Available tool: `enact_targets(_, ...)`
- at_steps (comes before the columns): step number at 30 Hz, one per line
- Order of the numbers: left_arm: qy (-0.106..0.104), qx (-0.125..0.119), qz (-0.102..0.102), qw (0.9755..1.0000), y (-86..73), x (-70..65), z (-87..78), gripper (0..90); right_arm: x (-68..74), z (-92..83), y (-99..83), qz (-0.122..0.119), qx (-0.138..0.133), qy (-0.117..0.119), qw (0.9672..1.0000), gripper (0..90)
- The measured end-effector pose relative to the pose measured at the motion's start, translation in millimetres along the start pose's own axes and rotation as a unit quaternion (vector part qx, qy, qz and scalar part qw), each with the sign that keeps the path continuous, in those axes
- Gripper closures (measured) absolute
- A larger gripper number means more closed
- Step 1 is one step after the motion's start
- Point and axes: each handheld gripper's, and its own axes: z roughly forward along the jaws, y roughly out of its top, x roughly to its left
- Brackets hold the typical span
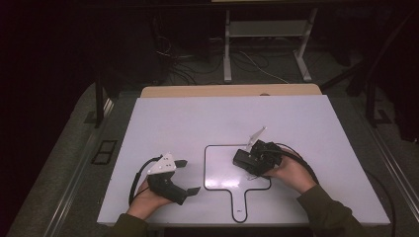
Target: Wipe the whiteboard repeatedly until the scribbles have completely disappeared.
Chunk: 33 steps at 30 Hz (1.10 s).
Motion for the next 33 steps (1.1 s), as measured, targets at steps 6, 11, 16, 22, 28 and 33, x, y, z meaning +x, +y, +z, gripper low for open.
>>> enact_targets(6, 0.001, 0.0, 0.0, 1.0, 0.1, -0.1, -0.1, 0.0, 14.5, -0.6, 0.9, -0.021, -0.002, 0.008, 0.9997, 38.7)
enact_targets(11, 0.001, 0.0, 0.001, 1.0, 0.2, -0.4, -0.6, 0.0, -2.9, -0.1, -2.8, 0.005, -0.008, -0.002, 0.9999, 38.7)
enact_targets(16, 0.0, 0.001, 0.0, 1.0, -0.1, 0.1, 0.1, 0.0, -28.4, -2.7, -13.6, 0.043, -0.01, -0.015, 0.9989, 38.7)
enact_targets(22, 0.0, 0.001, 0.001, 1.0, 0.0, 0.2, 0.3, 0.0, -27.6, -3.4, -14.8, 0.041, -0.008, -0.017, 0.999, 38.7)
enact_targets(28, 0.0, 0.002, 0.001, 1.0, 0.0, -0.1, 0.3, 0.0, -13.8, -4.5, -13.8, 0.027, -0.005, -0.01, 0.9996, 38.7)
enact_targets(33, 0.001, 0.001, 0.002, 1.0, 0.4, -0.7, 0.3, 0.0, 1.6, -3.0, -8.6, 0.002, -0.005, -0.007, 1.0, 38.7)
